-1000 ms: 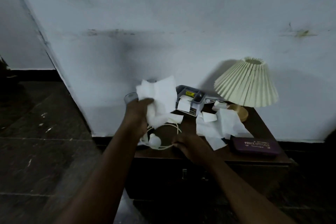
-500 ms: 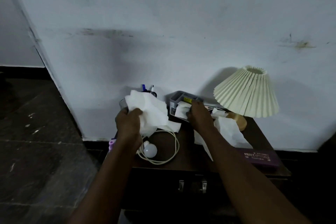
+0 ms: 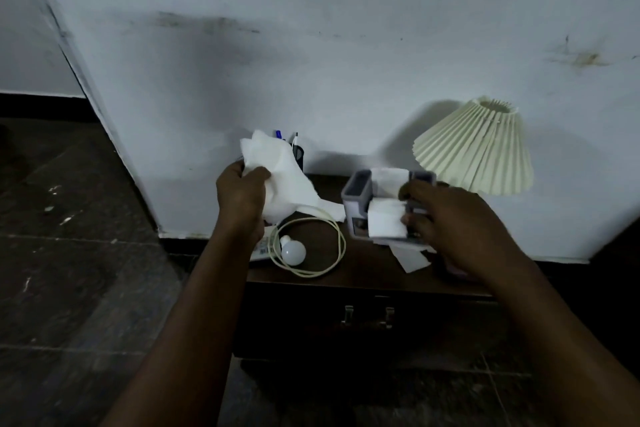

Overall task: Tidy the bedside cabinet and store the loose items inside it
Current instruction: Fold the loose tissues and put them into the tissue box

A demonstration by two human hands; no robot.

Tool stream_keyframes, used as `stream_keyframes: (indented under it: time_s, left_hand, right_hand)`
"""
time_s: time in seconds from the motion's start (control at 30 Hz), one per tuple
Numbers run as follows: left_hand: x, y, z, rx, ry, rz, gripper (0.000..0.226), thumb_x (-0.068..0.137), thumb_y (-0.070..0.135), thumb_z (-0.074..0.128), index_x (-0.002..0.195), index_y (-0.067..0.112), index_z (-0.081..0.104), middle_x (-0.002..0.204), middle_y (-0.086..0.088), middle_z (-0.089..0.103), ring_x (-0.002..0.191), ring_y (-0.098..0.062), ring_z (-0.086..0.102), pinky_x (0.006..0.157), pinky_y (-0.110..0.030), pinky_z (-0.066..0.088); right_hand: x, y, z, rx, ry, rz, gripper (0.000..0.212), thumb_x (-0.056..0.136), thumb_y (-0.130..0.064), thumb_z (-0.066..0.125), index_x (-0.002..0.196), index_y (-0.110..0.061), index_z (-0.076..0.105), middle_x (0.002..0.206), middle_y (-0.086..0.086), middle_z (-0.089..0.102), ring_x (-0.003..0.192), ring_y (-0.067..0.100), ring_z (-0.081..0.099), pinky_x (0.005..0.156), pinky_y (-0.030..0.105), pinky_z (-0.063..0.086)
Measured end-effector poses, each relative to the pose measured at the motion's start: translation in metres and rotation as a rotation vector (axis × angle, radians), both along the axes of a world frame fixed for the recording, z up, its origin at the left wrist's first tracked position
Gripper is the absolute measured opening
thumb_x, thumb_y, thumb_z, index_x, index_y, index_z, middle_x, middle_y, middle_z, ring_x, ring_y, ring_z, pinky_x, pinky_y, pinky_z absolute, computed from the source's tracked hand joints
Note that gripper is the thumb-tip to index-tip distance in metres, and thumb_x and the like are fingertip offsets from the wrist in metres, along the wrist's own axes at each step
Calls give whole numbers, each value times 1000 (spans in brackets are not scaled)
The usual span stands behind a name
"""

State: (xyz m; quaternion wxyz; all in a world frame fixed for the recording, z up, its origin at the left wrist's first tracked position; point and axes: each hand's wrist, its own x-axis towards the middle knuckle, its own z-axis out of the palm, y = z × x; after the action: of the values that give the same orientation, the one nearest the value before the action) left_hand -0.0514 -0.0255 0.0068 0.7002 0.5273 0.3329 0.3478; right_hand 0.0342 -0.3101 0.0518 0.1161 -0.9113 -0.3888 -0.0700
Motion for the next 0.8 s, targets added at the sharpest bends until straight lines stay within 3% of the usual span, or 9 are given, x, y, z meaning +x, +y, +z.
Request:
stream_keyframes:
  time_s: [0.07, 0.1, 0.17, 0.27, 0.43, 0.53, 0.7, 0.8]
  left_hand:
    - [0, -1, -2, -46, 4, -23, 29, 91, 6, 63, 119, 9, 68, 111, -12, 71, 94, -30, 68, 67, -35, 57]
    - [0, -1, -3, -68, 10, -37, 27, 90, 7, 64, 116, 9, 68, 112, -14, 72, 96, -33, 68, 66, -36, 56]
    - [-1, -3, -6, -99, 24, -56, 20, 89, 7, 65, 108, 11, 70, 111, -14, 72, 101, -37, 69, 71, -41, 59]
    - [-2, -10, -7, -87, 35, -89, 13, 90, 6, 65, 96, 17, 70, 106, -10, 73, 102, -35, 70, 84, -48, 59]
    - [-4, -22, -9, -105, 12, -159, 30, 91, 4, 65, 122, 5, 67, 116, -14, 73, 102, -35, 71, 92, -53, 59]
    - [-3, -26, -9, -121, -1, -211, 30, 92, 2, 65, 122, 5, 67, 117, -15, 73, 103, -37, 72, 90, -56, 59]
    - [-1, -25, -12, -146, 10, -286, 20, 93, 3, 65, 105, 19, 65, 114, -11, 74, 102, -35, 71, 83, -53, 61]
    - [0, -24, -13, -141, 13, -279, 21, 92, 2, 64, 104, 20, 66, 114, -11, 73, 104, -37, 69, 88, -58, 59]
  right_hand:
    - [-26, -20, 3, -65, 106, 25, 23, 100, -23, 61, 123, -25, 58, 95, -12, 61, 77, -3, 57, 65, 8, 43]
    - [-36, -26, -1, -76, 112, 20, 26, 99, -23, 65, 124, -28, 59, 95, -13, 59, 76, -2, 54, 63, 9, 40]
    - [-47, -34, -14, -106, 83, -7, 26, 98, -31, 66, 123, -34, 58, 98, -15, 61, 86, 5, 59, 67, 24, 39]
    - [-48, -35, -39, -65, 177, -32, 28, 98, -34, 65, 124, -34, 58, 108, -6, 71, 101, 18, 66, 74, 30, 44]
    - [-39, -15, -60, 30, 249, 40, 21, 95, -29, 66, 108, -35, 51, 99, -5, 71, 93, 19, 67, 78, 40, 54]
    - [-32, 2, -67, 41, 280, 45, 21, 96, -26, 62, 106, -36, 47, 98, 0, 71, 90, 23, 68, 77, 47, 56]
    - [-27, 14, -87, 107, 267, 85, 35, 94, -13, 57, 123, -32, 50, 115, -3, 63, 100, 20, 65, 82, 41, 54]
    - [-25, 9, -89, 158, 237, 93, 48, 98, -20, 56, 141, -37, 43, 131, -7, 52, 103, 17, 62, 85, 36, 54]
